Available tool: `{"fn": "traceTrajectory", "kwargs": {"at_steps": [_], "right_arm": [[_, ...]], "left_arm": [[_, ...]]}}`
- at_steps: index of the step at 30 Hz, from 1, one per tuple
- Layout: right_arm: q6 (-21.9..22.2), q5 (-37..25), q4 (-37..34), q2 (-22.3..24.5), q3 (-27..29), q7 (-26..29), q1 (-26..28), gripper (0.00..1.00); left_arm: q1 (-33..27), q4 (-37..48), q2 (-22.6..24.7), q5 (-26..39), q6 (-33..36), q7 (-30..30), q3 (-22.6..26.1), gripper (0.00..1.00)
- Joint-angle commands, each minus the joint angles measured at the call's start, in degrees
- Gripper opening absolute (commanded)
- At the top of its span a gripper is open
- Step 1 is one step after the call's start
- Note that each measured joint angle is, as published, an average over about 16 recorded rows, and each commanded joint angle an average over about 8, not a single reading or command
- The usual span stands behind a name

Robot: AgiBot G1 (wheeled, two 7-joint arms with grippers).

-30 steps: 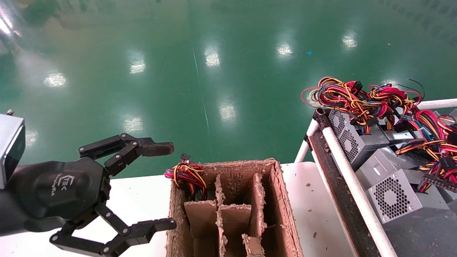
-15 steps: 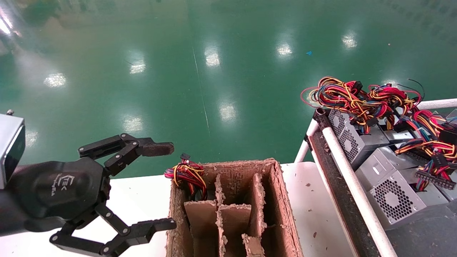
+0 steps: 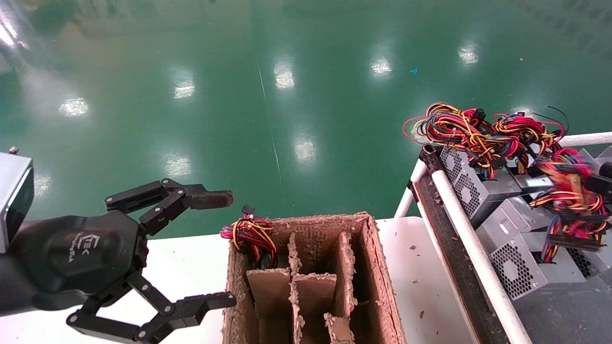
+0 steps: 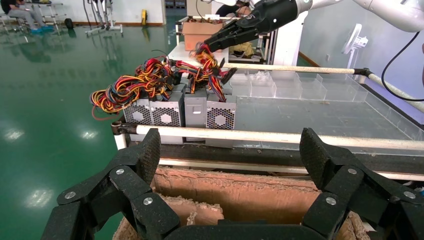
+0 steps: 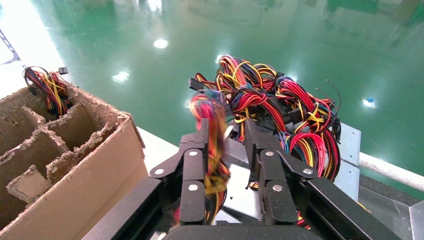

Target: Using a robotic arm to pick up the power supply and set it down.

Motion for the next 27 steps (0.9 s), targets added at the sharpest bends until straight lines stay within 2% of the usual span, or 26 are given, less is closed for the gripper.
{"fn": "traceTrajectory", "kwargs": {"at_steps": [1,15,27], "right_arm": [[-0.1,0.1,-0.1,0.1,-0.2,0.1,0.1,1.0],[2.2,1.1,0.0,-1.4,-1.7,-0.6,2.6,1.0],[-0.4,4.0,0.6,-3.7,-10.7,-2.5,9.1,1.0]], "left_arm": [[0.0,0.0,0.0,0.0,0.0,0.0,0.0,1.0],[0.0,0.0,0.0,0.0,0.0,0.0,0.0,1.0],[0.0,0.0,0.0,0.0,0.0,0.0,0.0,1.0]]}}
